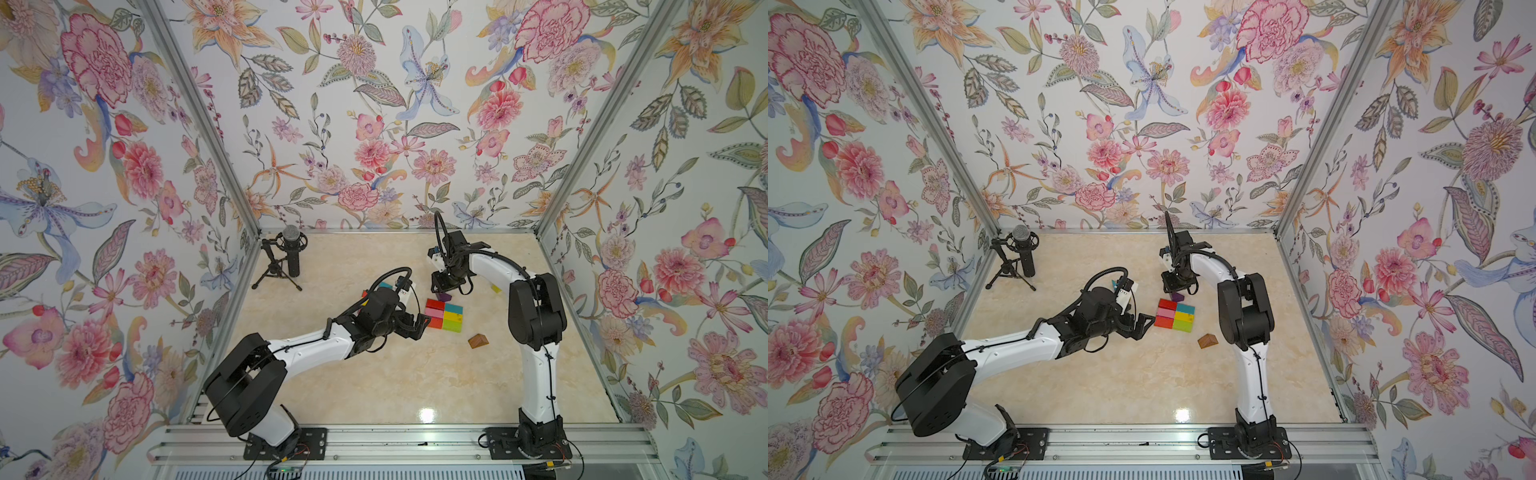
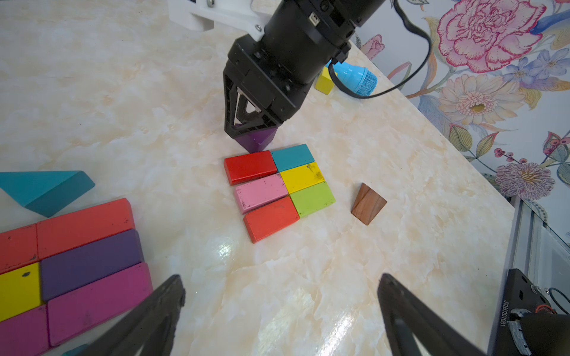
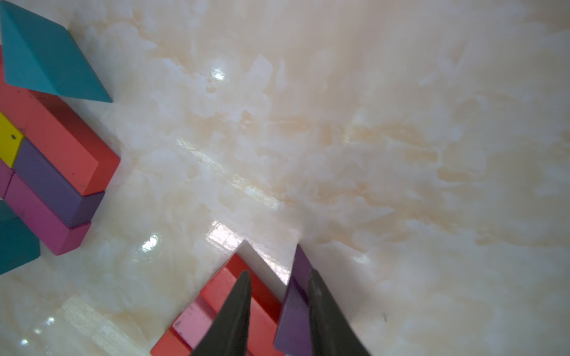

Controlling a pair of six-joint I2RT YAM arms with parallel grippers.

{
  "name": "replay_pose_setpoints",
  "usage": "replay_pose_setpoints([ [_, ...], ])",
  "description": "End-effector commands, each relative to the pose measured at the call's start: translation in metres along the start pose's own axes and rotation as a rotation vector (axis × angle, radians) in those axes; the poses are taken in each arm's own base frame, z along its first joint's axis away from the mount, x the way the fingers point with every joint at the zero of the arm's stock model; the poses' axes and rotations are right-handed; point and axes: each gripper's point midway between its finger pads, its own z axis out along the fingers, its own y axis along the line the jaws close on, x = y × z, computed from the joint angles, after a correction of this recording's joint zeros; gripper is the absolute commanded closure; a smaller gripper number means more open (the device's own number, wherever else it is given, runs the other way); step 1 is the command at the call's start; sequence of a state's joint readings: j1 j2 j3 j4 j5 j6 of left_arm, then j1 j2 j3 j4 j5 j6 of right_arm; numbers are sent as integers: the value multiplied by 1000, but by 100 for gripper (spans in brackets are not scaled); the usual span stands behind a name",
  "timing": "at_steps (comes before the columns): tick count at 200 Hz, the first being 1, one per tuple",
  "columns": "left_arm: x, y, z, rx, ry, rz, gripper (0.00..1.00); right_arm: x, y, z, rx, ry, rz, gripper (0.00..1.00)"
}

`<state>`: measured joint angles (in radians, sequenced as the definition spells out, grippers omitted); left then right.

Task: Assemble a piece of candy with building blocks
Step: Assemble the building block at the center of the board.

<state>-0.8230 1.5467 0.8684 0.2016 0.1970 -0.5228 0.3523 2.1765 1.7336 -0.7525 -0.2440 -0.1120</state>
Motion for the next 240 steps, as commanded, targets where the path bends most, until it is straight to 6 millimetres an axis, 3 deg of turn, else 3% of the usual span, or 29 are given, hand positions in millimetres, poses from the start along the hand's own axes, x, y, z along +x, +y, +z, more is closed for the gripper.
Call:
replay_pose_setpoints([
  [1,-7,4,-6,-20,-31,-5,1,-2,3,-9,-11,2,-7,67],
  [76,-5,7,-7,-25,-32,-13,1,-1,3,-10,-4,6,-17,66],
  [119,-8,10,-9,-31,-43,-22,1,-12,-3,-15,90,-11,-53,63],
  [155,-8,13,-12,-32,-49,-35,1,-6,-9,-7,166,54,-108,63],
  [240,-9,16,-13,-32,-58,-47,1,3,-4,7,164,105,-148,65],
])
